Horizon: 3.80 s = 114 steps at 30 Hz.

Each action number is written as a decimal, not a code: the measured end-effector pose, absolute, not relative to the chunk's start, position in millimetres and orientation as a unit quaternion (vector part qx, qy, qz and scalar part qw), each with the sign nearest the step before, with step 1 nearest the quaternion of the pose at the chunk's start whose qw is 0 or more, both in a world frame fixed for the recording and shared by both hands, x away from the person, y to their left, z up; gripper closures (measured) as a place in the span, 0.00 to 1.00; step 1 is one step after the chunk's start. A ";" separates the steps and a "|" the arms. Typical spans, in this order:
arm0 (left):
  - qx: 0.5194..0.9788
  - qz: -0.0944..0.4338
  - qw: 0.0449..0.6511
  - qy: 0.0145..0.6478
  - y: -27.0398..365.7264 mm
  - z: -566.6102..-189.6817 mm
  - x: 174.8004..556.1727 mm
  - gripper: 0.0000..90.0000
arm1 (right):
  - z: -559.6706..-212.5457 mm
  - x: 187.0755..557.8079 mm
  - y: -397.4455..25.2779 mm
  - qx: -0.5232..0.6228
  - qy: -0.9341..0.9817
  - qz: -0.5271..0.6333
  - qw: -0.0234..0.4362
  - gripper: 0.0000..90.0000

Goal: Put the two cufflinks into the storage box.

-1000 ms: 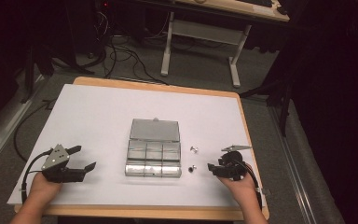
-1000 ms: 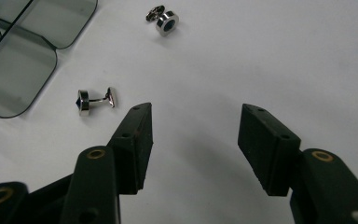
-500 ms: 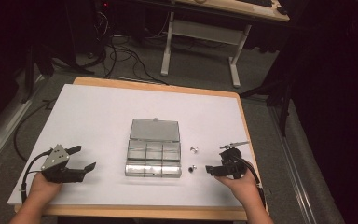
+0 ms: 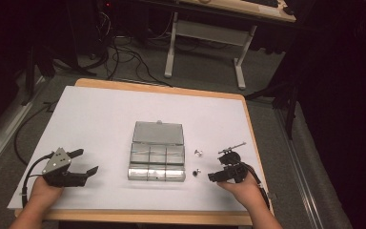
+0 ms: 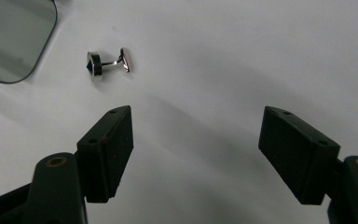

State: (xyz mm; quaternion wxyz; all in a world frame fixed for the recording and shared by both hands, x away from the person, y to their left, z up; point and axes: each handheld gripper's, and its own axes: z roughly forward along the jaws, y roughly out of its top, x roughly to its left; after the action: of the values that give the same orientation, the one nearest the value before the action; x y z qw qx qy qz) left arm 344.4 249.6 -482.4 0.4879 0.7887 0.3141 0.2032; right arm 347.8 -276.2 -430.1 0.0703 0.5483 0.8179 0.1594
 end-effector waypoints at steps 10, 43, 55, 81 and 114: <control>0.790 0.203 0.487 0.311 249.3 -482.4 344.3 0.17 | -431.8 352.1 -263.1 0.530 0.836 0.125 0.061 0.32; 0.792 0.200 0.487 0.310 248.9 -482.4 344.5 0.17 | -414.4 401.6 -240.6 0.485 0.866 0.100 0.067 0.51; 0.792 0.198 0.487 0.310 248.9 -482.4 344.8 0.17 | -422.7 419.8 -231.8 0.474 0.873 0.095 0.065 0.56; 0.792 0.199 0.488 0.308 249.1 -482.4 344.5 0.17 | -441.0 452.0 -215.9 0.440 0.893 0.076 0.059 0.72; 0.790 0.197 0.492 0.309 249.9 -482.3 344.9 0.17 | -391.8 434.5 -212.0 0.450 0.888 0.083 0.043 0.82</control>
State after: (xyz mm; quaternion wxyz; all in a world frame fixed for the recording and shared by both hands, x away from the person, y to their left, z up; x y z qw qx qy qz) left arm 344.9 249.9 -482.3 0.4920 0.7897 0.3094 0.1965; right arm 434.5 -212.0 -391.8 0.0433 0.4504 0.8879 0.0830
